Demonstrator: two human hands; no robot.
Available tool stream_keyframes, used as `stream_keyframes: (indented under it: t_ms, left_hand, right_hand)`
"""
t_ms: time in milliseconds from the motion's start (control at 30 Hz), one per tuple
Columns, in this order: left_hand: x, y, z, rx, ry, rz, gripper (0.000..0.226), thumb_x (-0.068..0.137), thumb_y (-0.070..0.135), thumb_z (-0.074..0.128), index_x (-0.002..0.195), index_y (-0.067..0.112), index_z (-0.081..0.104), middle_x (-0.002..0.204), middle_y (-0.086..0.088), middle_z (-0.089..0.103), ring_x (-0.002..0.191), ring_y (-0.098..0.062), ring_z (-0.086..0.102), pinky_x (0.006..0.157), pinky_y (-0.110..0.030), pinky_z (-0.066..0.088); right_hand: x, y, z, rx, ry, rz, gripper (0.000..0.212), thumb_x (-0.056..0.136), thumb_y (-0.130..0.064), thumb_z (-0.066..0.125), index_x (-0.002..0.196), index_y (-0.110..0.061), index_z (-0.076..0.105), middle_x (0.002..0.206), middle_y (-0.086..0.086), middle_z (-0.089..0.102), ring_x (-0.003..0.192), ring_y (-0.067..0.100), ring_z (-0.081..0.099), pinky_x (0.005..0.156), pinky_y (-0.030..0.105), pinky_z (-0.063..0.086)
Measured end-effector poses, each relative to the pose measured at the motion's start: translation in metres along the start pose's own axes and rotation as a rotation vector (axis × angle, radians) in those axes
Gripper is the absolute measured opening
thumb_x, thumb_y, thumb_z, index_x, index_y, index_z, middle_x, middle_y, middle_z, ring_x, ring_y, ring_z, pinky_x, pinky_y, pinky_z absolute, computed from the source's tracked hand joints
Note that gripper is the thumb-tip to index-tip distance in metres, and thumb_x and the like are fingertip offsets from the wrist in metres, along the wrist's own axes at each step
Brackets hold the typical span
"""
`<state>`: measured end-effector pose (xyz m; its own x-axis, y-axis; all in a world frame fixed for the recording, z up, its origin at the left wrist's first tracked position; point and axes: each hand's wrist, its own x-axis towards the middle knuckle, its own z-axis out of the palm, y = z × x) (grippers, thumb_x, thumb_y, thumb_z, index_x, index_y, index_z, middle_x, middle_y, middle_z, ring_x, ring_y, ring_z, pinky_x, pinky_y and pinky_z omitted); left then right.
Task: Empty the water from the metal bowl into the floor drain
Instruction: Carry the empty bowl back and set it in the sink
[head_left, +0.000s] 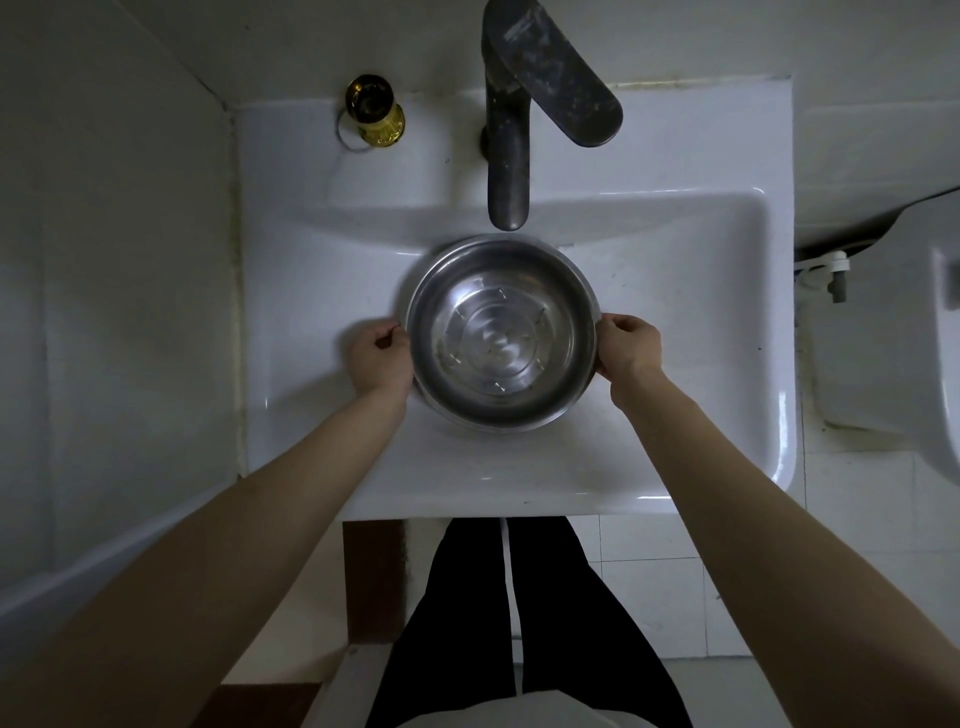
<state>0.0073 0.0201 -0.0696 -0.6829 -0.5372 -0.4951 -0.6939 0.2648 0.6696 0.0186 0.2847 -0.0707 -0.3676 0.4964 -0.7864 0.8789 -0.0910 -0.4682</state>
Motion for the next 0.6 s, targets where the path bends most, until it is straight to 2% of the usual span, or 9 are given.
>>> stream_keyframes:
  t_ms: [133, 200, 267, 433, 467, 500, 533, 567, 600]
  left_hand:
    - [0.000, 0.000, 0.001, -0.023, -0.011, -0.044, 0.023, 0.088, 0.006, 0.056, 0.102, 0.002, 0.075, 0.096, -0.010, 0.073, 0.083, -0.016, 0.063, 0.078, -0.026, 0.050]
    - [0.000, 0.000, 0.001, -0.037, -0.023, -0.075, 0.023, 0.088, 0.007, 0.056, 0.101, 0.004, 0.075, 0.093, -0.007, 0.073, 0.081, -0.016, 0.063, 0.078, -0.028, 0.051]
    - [-0.001, 0.002, 0.001, -0.046, -0.033, -0.084, 0.022, 0.087, 0.007, 0.055, 0.096, 0.005, 0.076, 0.085, -0.005, 0.071, 0.075, -0.016, 0.061, 0.074, -0.028, 0.051]
    - [-0.002, 0.006, 0.000, 0.031, -0.063, -0.038, 0.019, 0.085, 0.004, 0.052, 0.082, 0.000, 0.070, 0.068, -0.003, 0.061, 0.071, -0.016, 0.058, 0.062, -0.026, 0.043]
    - [-0.002, 0.006, 0.001, 0.053, -0.063, -0.022, 0.018, 0.084, 0.003, 0.051, 0.081, -0.002, 0.068, 0.066, -0.007, 0.062, 0.072, -0.016, 0.058, 0.060, -0.030, 0.044]
    - [-0.003, 0.010, 0.000, 0.074, -0.061, -0.014, 0.018, 0.084, 0.003, 0.051, 0.081, -0.003, 0.067, 0.068, -0.013, 0.065, 0.075, -0.025, 0.065, 0.059, -0.036, 0.047]
    - [-0.001, 0.009, 0.002, 0.076, -0.054, -0.007, 0.018, 0.084, 0.003, 0.050, 0.082, -0.004, 0.066, 0.075, -0.019, 0.067, 0.072, -0.012, 0.051, 0.063, -0.040, 0.051]
    - [-0.002, 0.012, 0.001, 0.077, -0.041, 0.000, 0.019, 0.086, 0.003, 0.049, 0.086, -0.005, 0.066, 0.085, -0.025, 0.068, 0.114, -0.033, 0.047, 0.071, -0.044, 0.053]
    - [-0.001, 0.015, 0.001, 0.068, -0.028, 0.012, 0.020, 0.088, 0.004, 0.050, 0.094, -0.006, 0.067, 0.097, -0.028, 0.067, 0.097, -0.041, 0.064, 0.082, -0.045, 0.052]
  right_hand:
    - [0.001, 0.001, -0.001, -0.017, -0.005, -0.016, 0.019, 0.099, -0.015, 0.056, 0.110, -0.016, 0.072, 0.102, 0.003, 0.073, 0.093, 0.026, 0.071, 0.083, 0.040, 0.064]
    - [0.001, 0.001, -0.001, -0.053, -0.007, -0.040, 0.020, 0.100, -0.016, 0.056, 0.113, -0.016, 0.071, 0.101, 0.002, 0.073, 0.092, 0.025, 0.072, 0.076, 0.036, 0.063]
    - [0.001, -0.001, -0.003, -0.084, -0.013, -0.053, 0.021, 0.100, -0.016, 0.055, 0.115, -0.016, 0.070, 0.101, 0.002, 0.072, 0.092, 0.024, 0.072, 0.066, 0.029, 0.059]
    - [-0.003, -0.005, -0.005, -0.115, -0.017, -0.080, 0.019, 0.099, -0.018, 0.057, 0.116, -0.019, 0.066, 0.105, 0.001, 0.072, 0.086, 0.020, 0.070, 0.064, 0.027, 0.056]
    - [-0.002, -0.003, -0.006, -0.125, -0.007, -0.116, 0.022, 0.098, -0.018, 0.058, 0.119, -0.020, 0.063, 0.107, -0.001, 0.070, 0.083, 0.017, 0.068, 0.066, 0.028, 0.057]
    - [-0.005, -0.005, -0.006, -0.143, -0.004, -0.150, 0.027, 0.098, -0.019, 0.058, 0.125, -0.021, 0.060, 0.108, -0.002, 0.068, 0.084, 0.017, 0.068, 0.072, 0.031, 0.059]
    - [-0.003, -0.004, -0.006, -0.156, -0.008, -0.179, 0.033, 0.098, -0.020, 0.058, 0.132, -0.022, 0.056, 0.111, -0.002, 0.067, 0.088, 0.018, 0.068, 0.080, 0.034, 0.060]
    - [-0.006, -0.003, -0.006, -0.172, -0.012, -0.198, 0.040, 0.098, -0.024, 0.060, 0.137, -0.023, 0.051, 0.115, -0.002, 0.065, 0.093, 0.019, 0.067, 0.086, 0.035, 0.060]
    - [-0.007, -0.003, -0.006, -0.169, -0.019, -0.216, 0.047, 0.098, -0.028, 0.062, 0.142, -0.023, 0.047, 0.121, -0.002, 0.063, 0.098, 0.019, 0.066, 0.090, 0.036, 0.058]
